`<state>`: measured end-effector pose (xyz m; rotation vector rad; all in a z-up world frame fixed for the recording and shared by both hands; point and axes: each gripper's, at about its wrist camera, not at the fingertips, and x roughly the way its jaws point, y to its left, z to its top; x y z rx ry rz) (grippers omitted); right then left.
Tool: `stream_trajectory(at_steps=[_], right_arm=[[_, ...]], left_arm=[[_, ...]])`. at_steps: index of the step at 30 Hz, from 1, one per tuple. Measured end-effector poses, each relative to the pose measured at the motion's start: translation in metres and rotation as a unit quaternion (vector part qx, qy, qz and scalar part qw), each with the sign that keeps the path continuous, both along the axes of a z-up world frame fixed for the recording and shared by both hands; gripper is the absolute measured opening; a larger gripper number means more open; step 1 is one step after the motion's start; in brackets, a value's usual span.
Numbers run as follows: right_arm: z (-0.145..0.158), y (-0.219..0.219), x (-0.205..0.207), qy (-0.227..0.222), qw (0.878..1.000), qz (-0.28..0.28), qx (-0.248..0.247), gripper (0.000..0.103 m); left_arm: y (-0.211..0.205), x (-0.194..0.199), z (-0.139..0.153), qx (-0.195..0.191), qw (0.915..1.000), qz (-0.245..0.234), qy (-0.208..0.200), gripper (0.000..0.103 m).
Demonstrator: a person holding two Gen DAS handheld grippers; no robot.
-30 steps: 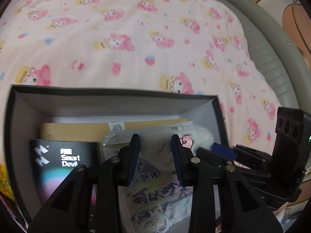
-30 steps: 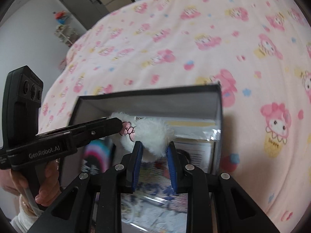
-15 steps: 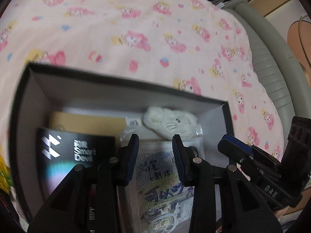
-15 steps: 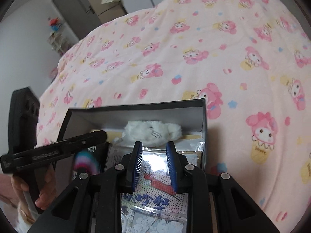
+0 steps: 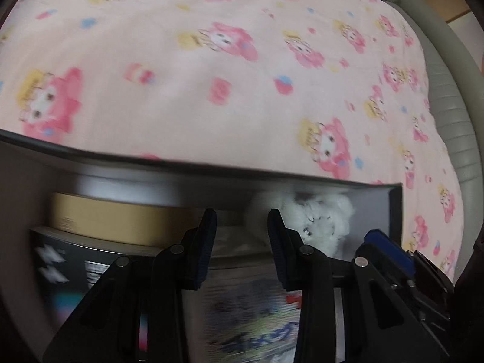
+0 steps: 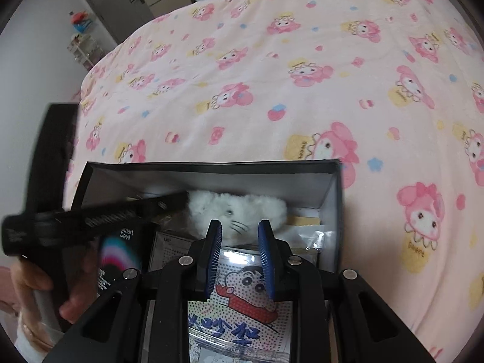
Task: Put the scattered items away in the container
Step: 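Lower the white plush into the black box beside the bead-art packet, then open the left gripper to release the plush in the box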
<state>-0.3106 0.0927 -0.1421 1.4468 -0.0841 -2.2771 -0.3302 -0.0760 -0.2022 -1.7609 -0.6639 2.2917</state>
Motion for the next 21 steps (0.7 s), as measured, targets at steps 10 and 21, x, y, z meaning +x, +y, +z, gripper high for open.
stream_trajectory(at_steps=[10,21], right_arm=[[0.017,0.023,0.01,0.052,0.997,-0.043,0.022,0.021],[0.009,0.011,0.014,0.045,0.998,-0.027,0.046,0.021]], left_arm=[[0.002,0.007,0.02,0.014,0.999,-0.012,0.041,0.034],[0.013,0.001,0.001,0.055,0.9969,-0.05,0.028,0.034]])
